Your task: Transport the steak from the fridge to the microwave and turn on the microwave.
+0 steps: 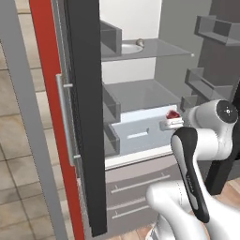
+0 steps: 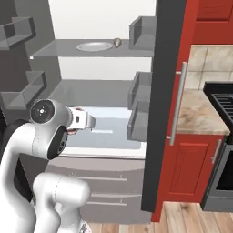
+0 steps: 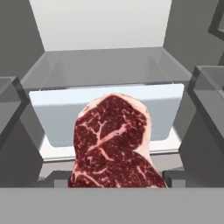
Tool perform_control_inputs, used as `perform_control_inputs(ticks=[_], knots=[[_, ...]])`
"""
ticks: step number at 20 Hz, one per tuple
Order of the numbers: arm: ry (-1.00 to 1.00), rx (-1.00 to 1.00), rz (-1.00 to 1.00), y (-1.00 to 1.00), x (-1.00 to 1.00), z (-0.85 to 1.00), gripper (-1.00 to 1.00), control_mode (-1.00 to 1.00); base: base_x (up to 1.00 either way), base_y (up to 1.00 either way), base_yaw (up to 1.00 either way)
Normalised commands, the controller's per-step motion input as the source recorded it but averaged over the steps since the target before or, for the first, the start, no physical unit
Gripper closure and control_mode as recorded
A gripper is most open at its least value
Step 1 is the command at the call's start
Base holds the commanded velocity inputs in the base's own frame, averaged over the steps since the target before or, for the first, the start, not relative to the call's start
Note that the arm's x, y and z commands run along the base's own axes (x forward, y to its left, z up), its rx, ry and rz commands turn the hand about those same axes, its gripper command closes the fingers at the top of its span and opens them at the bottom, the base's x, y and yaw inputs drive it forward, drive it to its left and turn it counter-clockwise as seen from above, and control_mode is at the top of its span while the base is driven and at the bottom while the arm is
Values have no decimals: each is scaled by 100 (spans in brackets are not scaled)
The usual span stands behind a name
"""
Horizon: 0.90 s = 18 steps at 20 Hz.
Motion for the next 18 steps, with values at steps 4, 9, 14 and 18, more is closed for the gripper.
perform_control_inputs(ticks=[4, 9, 14, 18], knots=[[0, 0, 0, 0, 0, 0, 100, 100, -34, 0, -29], [0, 0, 0, 0, 0, 0, 100, 100, -60, -12, -24], [0, 0, 0, 0, 0, 0, 100, 100, -69, -29, -19], [0, 0, 0, 0, 0, 0, 100, 100, -58, -36, -19]])
